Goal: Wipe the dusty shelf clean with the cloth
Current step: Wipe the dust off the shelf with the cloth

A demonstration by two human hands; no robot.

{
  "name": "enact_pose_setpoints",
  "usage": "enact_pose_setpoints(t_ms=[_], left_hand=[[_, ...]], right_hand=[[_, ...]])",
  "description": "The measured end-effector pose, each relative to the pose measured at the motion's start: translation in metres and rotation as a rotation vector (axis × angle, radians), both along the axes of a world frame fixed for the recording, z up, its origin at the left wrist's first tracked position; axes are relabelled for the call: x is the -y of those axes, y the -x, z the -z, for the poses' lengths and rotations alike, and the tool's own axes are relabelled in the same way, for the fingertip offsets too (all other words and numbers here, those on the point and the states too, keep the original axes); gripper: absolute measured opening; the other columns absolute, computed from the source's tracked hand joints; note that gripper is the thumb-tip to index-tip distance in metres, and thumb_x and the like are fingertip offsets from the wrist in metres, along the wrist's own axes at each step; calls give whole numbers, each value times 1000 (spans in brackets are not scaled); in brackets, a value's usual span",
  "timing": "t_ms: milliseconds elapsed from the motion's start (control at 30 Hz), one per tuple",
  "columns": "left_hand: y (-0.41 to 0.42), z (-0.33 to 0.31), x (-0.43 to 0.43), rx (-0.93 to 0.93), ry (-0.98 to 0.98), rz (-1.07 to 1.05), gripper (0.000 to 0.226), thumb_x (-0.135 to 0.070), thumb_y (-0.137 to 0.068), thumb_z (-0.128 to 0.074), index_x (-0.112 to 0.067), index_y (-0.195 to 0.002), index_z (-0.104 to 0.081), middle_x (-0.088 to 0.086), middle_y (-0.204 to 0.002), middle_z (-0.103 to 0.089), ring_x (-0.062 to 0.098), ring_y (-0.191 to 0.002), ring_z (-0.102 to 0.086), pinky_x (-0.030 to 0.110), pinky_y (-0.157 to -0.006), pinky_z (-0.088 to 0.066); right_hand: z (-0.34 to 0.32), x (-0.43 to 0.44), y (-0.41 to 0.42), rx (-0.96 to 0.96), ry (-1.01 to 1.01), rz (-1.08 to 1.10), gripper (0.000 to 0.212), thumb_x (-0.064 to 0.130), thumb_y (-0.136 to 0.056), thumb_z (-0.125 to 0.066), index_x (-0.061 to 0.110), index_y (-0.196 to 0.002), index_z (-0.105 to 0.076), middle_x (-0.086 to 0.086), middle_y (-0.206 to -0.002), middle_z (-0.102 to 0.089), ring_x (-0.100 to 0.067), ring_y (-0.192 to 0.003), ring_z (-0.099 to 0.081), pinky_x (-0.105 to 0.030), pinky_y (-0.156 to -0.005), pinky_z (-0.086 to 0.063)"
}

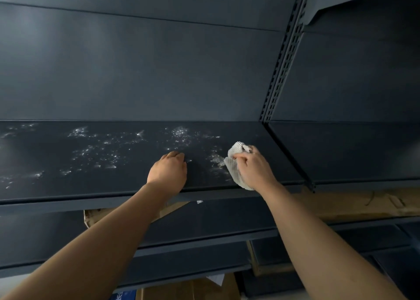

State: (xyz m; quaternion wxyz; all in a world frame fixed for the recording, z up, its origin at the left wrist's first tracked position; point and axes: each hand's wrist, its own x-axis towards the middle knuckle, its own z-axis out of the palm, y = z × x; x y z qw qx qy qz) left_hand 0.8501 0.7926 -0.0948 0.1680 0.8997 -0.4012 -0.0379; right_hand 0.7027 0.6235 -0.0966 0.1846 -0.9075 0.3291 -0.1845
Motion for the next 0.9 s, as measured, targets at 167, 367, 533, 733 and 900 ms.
enact_pose_setpoints(t_ms=[167, 367, 533, 733, 900], left_hand=[[-2, -1, 15, 7, -1, -19, 39, -26, -99, -33, -10, -131, -49, 5, -138, -49, 26, -125, -45, 38, -100, -39], [-15, 6, 23, 28, 18, -60, 40, -27, -97, -37, -15, -133, -49, 0, -140, -49, 23, -125, -47, 36, -97, -42], [-17, 14, 24, 76, 110, -81, 37, -26, -95, -42, -17, -128, -56, -3, -137, -53, 21, -124, -50, 33, -93, -44], [-19, 17, 25, 106, 144, -85, 38, -26, -95, -43, -19, -130, -54, -6, -139, -52, 18, -125, -49, 30, -96, -43], [-17, 16, 24, 104, 154, -100, 40, -26, -95, -43, -19, -133, -52, -6, -139, -52, 17, -125, -50, 30, -97, -42]], right_hand=[[3, 31, 12, 21, -29, 23, 41, 45, -88, -56, 23, -122, -62, -6, -142, -36, -26, -114, -55, -30, -94, -44], [10, 112, 18, -32, -19, 292, 35, 29, -94, -46, 12, -122, -60, -12, -149, -23, -34, -115, -52, -33, -94, -42], [17, 143, -22, -12, 3, 311, 40, 23, -93, -47, 8, -130, -52, -12, -146, -29, -34, -120, -48, -32, -95, -40], [20, 137, -92, -15, -33, 140, 40, 22, -88, -51, 14, -128, -50, -7, -128, -44, -32, -116, -51, -30, -81, -40], [20, 68, -147, 56, -18, -238, 28, 20, -89, -57, 14, -115, -65, -11, -148, -28, -32, -118, -50, -29, -103, -41]])
